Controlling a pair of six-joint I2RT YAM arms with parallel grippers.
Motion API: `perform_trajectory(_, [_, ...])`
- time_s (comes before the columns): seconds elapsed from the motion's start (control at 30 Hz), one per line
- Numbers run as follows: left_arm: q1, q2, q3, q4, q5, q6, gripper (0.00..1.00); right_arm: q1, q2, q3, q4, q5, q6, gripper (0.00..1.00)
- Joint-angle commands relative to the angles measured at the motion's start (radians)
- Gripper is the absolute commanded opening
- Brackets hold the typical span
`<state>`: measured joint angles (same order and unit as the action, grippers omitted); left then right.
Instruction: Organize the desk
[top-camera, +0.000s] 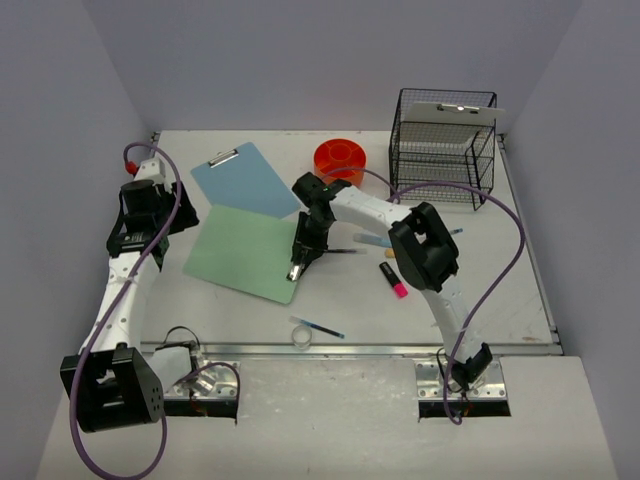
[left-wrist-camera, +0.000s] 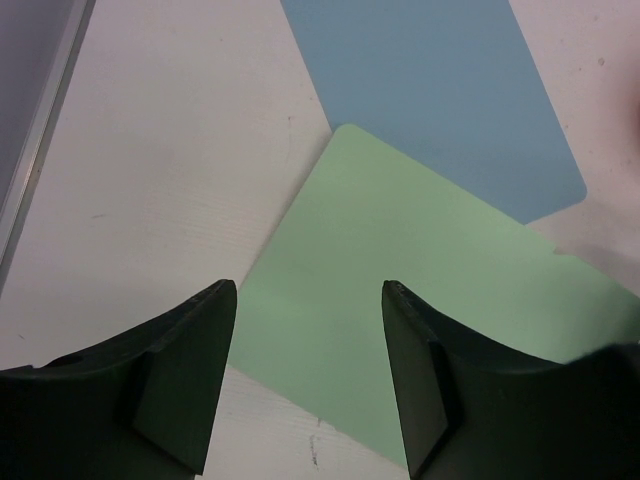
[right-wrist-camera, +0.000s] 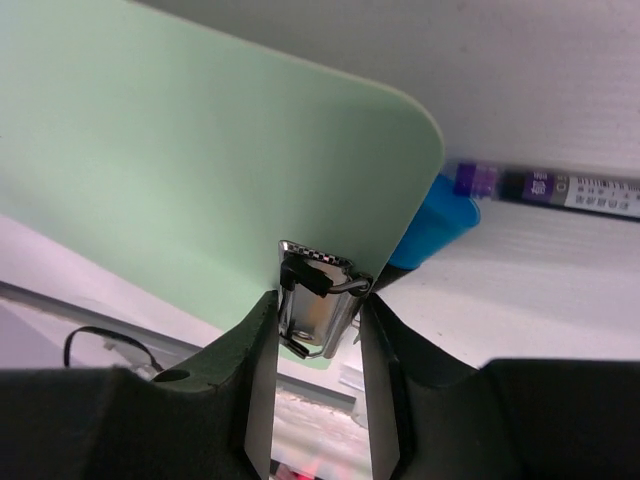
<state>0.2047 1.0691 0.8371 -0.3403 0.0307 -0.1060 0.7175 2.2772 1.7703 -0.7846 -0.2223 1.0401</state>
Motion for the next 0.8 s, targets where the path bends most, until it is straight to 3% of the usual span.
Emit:
perform_trajectory(0.0, [0.009, 0.006, 0.024, 0.033, 0.009, -0.004, 0.58, -0.015, -0.058, 0.051, 0.068, -0.066, -0.007, 0.00])
perform_trajectory(0.27, [0.009, -0.001, 0.053, 0.013, 0.010, -0.007, 0.59, -0.053, -0.153, 0.046, 0.100, -0.087, -0.099, 0.00])
perform_trajectory(0.37, [0.009, -0.003, 0.071, -0.002, 0.029, -0.006, 0.65, -0.069, -0.196, 0.032, 0.098, -0.053, -0.154, 0.00])
perform_trajectory(0.53, [0.010, -0.003, 0.097, -0.025, 0.051, -0.016, 0.97, -0.086, -0.273, 0.000, 0.092, 0.009, -0.232, 0.00])
perform_trajectory(0.77, [0.011, -0.008, 0.147, -0.062, 0.099, -0.023, 1.00, -0.119, -0.337, 0.012, 0.082, 0.072, -0.341, 0.00])
